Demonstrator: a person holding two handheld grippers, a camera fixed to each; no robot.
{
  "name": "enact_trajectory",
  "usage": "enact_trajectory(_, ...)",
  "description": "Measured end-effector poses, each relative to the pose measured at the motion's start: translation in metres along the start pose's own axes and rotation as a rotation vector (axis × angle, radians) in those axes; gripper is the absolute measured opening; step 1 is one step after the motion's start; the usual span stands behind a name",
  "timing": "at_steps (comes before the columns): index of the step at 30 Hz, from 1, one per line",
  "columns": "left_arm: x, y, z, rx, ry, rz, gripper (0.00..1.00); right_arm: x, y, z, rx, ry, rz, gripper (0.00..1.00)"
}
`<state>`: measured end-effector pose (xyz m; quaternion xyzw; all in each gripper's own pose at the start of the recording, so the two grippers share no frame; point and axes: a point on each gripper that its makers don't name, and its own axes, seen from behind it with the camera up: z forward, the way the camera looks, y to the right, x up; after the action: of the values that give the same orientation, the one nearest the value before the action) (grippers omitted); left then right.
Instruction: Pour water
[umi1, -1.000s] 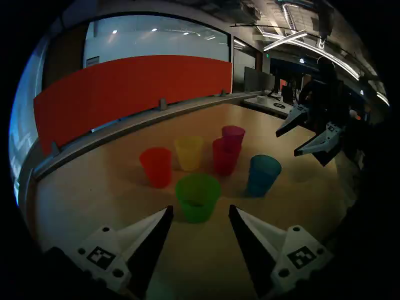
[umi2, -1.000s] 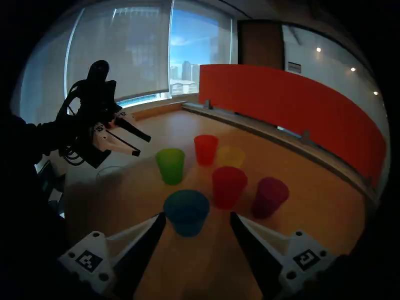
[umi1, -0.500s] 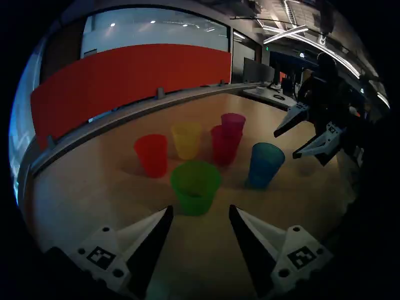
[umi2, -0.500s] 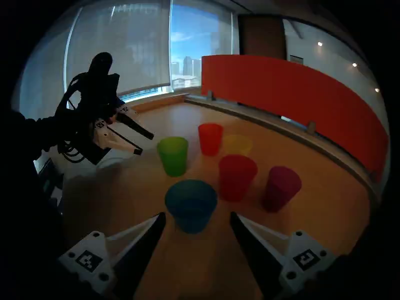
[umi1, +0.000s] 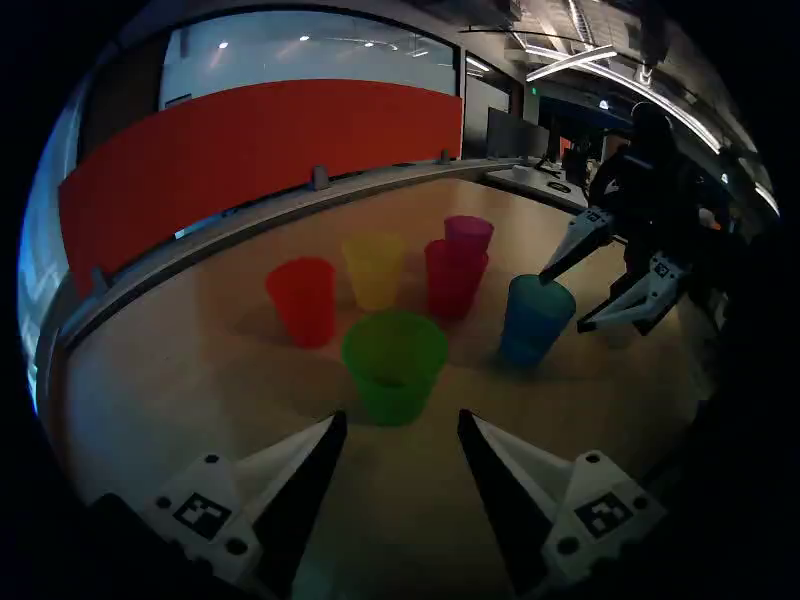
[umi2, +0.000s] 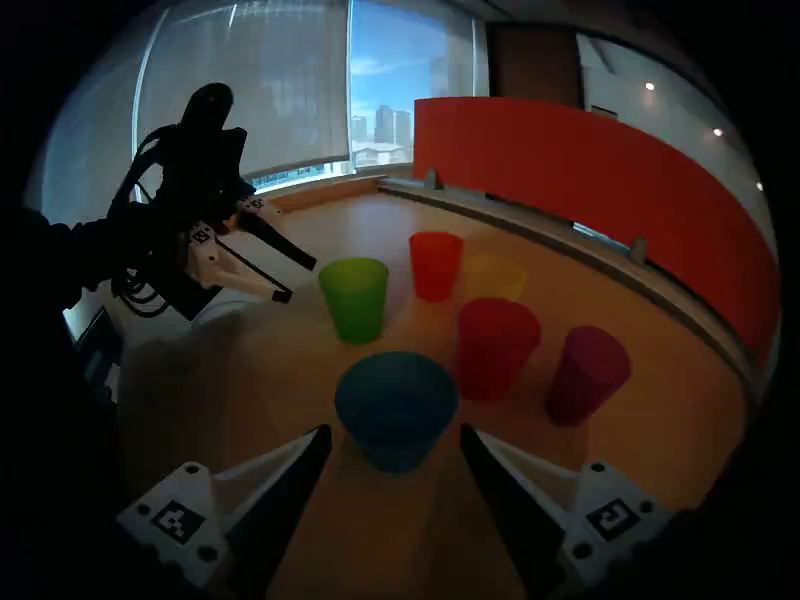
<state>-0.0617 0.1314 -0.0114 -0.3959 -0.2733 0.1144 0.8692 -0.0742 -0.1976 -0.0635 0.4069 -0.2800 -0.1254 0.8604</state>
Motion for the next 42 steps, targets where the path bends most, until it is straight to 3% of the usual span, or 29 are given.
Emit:
enact_trajectory(21,-0.001,-0.005,0.001,0.005,-0.004,-0.006,0.82,0.001,0.002,0.037,0.029,-0.001,-0.004,0.99)
enact_trajectory(30,0.001,-0.003,0.002,0.004,-0.003,-0.007,0.82,0.001,0.002,0.039,0.03,0.004,-0.004,0.9)
enact_trajectory(42,0.004,-0.003,0.003,0.003,0.002,-0.008,0.82,0.0,-0.002,0.033,0.042,0.01,0.0,0.89)
